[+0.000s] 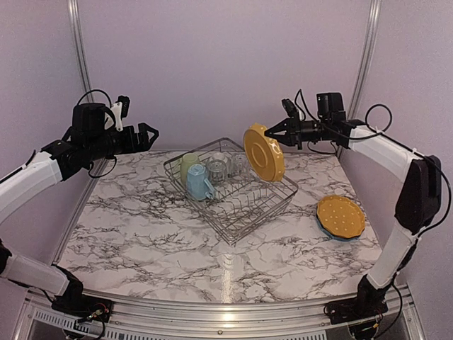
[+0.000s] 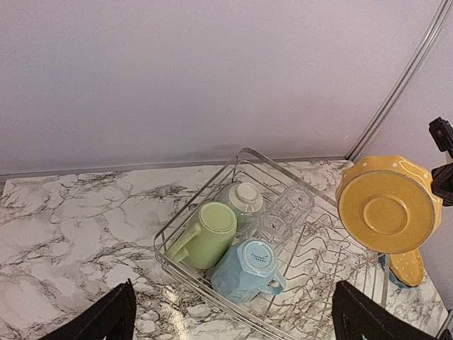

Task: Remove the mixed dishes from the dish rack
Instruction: Place the plate in the corner of the board.

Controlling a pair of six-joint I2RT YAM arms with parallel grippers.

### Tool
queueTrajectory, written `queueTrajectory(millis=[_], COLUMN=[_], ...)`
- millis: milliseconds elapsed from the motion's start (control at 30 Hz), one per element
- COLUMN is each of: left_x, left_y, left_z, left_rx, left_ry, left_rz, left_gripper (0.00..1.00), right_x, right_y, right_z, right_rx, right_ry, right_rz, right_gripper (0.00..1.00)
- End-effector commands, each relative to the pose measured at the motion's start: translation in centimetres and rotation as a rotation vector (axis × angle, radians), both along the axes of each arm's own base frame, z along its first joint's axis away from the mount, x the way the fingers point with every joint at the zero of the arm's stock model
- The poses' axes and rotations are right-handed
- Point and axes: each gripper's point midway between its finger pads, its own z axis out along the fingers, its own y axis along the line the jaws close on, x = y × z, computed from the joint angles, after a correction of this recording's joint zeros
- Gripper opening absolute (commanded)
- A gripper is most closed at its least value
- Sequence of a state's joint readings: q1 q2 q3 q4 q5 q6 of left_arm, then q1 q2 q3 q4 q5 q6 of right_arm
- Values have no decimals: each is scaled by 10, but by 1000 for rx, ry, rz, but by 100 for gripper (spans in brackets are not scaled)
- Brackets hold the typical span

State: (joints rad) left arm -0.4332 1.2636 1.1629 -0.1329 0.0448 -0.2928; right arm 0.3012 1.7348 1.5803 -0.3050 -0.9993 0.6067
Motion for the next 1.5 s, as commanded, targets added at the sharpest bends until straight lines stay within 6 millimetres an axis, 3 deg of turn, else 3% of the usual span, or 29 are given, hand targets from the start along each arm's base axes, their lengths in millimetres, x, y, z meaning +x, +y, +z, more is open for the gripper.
queueTrajectory(millis=[0, 333, 533, 733, 867, 967, 1467], left_x=[-1, -3, -4, -4, -4, -4, -5], left_y=[-2, -1, -1, -1, -2, -2, -3], left_z=[7, 10, 11, 12, 12, 12, 13], left_rx=[-15, -22, -24, -26, -26, -29, -37], left_ry=[-9, -14, -17, -18, -18, -18, -18], left_rz=[-10, -13, -13, -14, -15, -16, -24], left_gripper=[99, 99, 99, 99, 99, 99, 99], right_x=[-13, -11, -6, -11, -22, -30, -55], right_y=[-3, -28, -66, -113, -138, -157, -222], right_z=[67, 105, 114, 109, 89, 63, -45], right_rx=[83, 117, 62, -63, -126, -208, -584], right_ry=[-192, -254, -292, -312, -280, -243, -96], right_rz=[-37, -188, -335, -497, -557, -611, -835], right_gripper=[0, 0, 0, 0, 0, 0, 0])
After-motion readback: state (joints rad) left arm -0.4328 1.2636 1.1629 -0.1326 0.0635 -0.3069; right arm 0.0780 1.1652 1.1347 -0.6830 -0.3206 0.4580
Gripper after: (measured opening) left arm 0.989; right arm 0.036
